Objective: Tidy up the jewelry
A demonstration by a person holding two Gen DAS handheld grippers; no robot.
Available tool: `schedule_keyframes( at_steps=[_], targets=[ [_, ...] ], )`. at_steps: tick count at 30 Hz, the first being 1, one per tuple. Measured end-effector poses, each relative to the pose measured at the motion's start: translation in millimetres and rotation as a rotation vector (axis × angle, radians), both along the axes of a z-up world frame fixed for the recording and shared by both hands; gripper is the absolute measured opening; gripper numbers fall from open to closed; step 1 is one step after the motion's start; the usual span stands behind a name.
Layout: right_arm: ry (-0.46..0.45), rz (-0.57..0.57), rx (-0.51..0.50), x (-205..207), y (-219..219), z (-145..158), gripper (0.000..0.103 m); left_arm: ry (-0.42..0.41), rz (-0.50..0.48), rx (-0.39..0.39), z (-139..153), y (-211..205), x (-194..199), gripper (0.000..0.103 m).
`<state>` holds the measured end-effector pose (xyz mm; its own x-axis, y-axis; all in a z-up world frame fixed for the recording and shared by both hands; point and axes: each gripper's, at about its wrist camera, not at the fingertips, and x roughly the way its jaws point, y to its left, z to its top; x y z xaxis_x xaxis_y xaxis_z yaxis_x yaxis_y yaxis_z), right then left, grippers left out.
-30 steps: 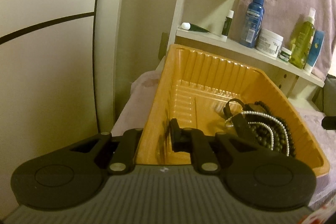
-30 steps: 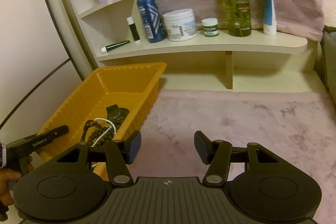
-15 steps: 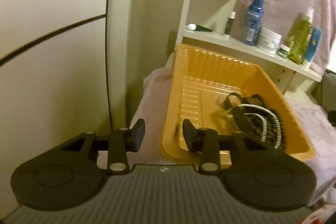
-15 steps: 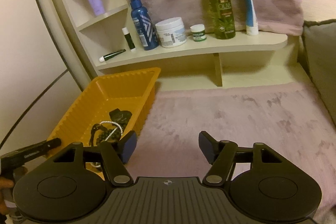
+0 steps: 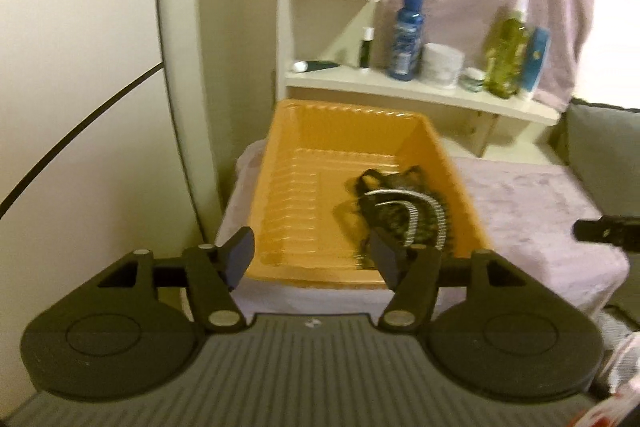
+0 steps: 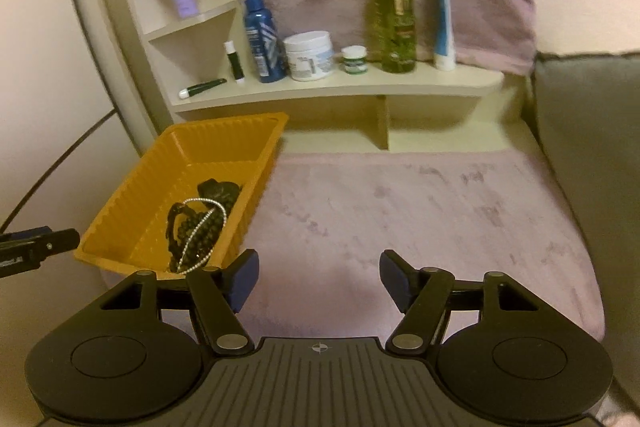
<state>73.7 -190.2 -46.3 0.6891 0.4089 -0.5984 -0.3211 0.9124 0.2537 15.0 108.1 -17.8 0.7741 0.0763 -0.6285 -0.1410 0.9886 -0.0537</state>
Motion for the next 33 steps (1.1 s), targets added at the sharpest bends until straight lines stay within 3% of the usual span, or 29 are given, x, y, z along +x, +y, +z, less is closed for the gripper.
schedule_keyframes(
  at_steps=[8,19,33],
  targets=[
    [0.041,-0.04,0.007,-25,-13,10,0.067,-0.002,-0.056,-0.008,22,-46,-12,0.072],
    [0.069,-0.049,-0.026,-54,-25,18,0.067,0.081,-0.178,-0.033,23,-100,-25,0.072],
    [0.102,-0.04,-0.032,-73,-34,18,0.067,0.118,-0.19,0.002,19,-124,-37,0.068]
  ],
)
